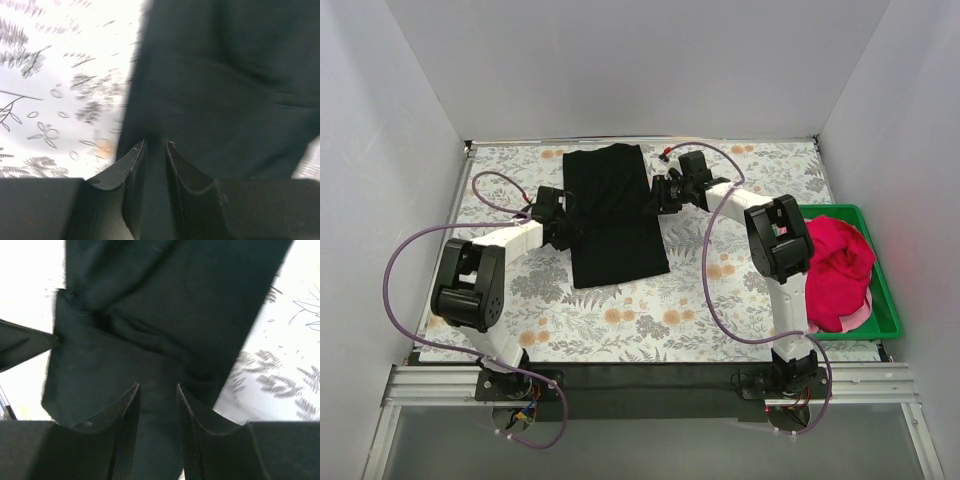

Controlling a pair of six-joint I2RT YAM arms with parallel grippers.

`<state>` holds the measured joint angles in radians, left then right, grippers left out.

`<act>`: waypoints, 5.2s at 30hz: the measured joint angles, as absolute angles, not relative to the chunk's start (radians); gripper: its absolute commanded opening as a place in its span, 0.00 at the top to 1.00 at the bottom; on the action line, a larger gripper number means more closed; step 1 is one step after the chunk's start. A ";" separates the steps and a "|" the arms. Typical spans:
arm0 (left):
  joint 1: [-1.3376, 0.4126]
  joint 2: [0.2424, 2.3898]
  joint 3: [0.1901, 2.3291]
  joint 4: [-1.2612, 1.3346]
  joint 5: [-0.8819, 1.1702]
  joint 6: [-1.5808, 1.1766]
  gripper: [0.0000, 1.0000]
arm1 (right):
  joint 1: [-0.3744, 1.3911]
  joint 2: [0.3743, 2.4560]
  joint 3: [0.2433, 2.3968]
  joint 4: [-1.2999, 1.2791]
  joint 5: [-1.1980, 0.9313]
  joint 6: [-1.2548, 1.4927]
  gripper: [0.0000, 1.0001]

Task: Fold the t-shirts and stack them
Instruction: Fold the tshirt

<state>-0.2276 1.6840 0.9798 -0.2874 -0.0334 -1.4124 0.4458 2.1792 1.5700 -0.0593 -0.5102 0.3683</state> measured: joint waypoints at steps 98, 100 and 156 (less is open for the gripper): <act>-0.345 1.323 0.620 -0.260 0.185 -1.545 0.78 | 0.504 1.903 1.002 0.316 -0.821 0.580 0.64; -0.344 1.326 0.571 -0.262 0.168 -1.566 0.81 | 0.519 1.912 0.968 0.318 -0.825 0.575 0.64; -0.819 1.149 0.548 -0.750 -0.025 -1.798 0.74 | 0.887 1.491 0.771 -0.336 -0.073 0.474 0.66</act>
<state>-0.8188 1.1492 0.5480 -0.7498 -0.0246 -1.7985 0.8867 1.4914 0.7708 -0.3359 -0.0734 0.4744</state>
